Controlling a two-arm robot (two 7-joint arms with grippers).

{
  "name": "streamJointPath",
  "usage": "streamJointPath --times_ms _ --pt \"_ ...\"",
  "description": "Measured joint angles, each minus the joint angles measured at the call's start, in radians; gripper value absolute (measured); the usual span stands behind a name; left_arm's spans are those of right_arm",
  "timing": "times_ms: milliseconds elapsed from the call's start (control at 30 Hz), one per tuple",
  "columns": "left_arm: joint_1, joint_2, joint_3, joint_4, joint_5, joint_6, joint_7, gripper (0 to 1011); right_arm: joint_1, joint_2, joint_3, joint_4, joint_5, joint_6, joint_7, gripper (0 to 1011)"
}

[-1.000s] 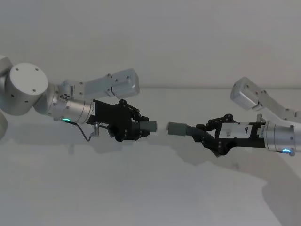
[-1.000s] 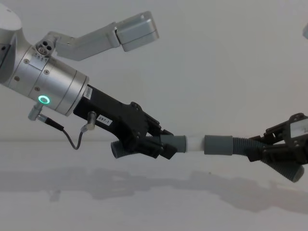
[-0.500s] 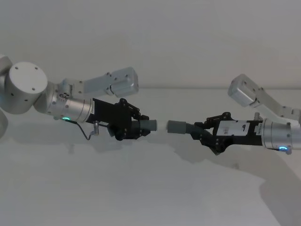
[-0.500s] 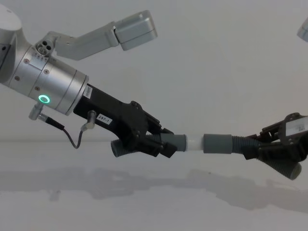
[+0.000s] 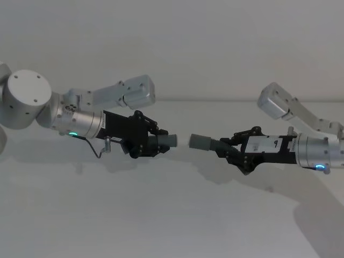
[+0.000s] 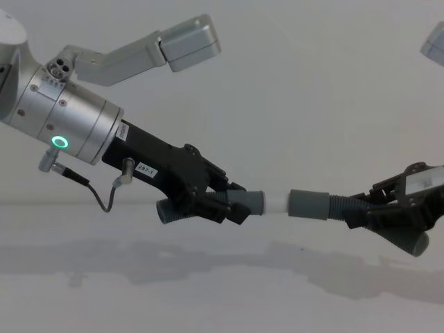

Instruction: Use both hands to pick up one end of the pipe from the table, align the ends, and insert them.

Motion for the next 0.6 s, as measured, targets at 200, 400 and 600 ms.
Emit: streamJointPath --times_ms 200,400,600 --pt "-0.004 -0.001 0.003 0.011 -0.004 -0.006 0.002 365 0.007 -0.005 -0.004 0.009 -0.001 0.000 0.003 283" --pt "-0.011 -0.006 0.008 0.026 -0.008 -0.014 0.002 365 0.014 -0.009 -0.007 0.019 -0.002 -0.003 0.009 283" --pt "-0.018 -0.011 0.014 0.039 -0.012 -0.023 -0.003 365 0.017 -0.011 -0.009 0.026 -0.001 -0.014 0.018 283"
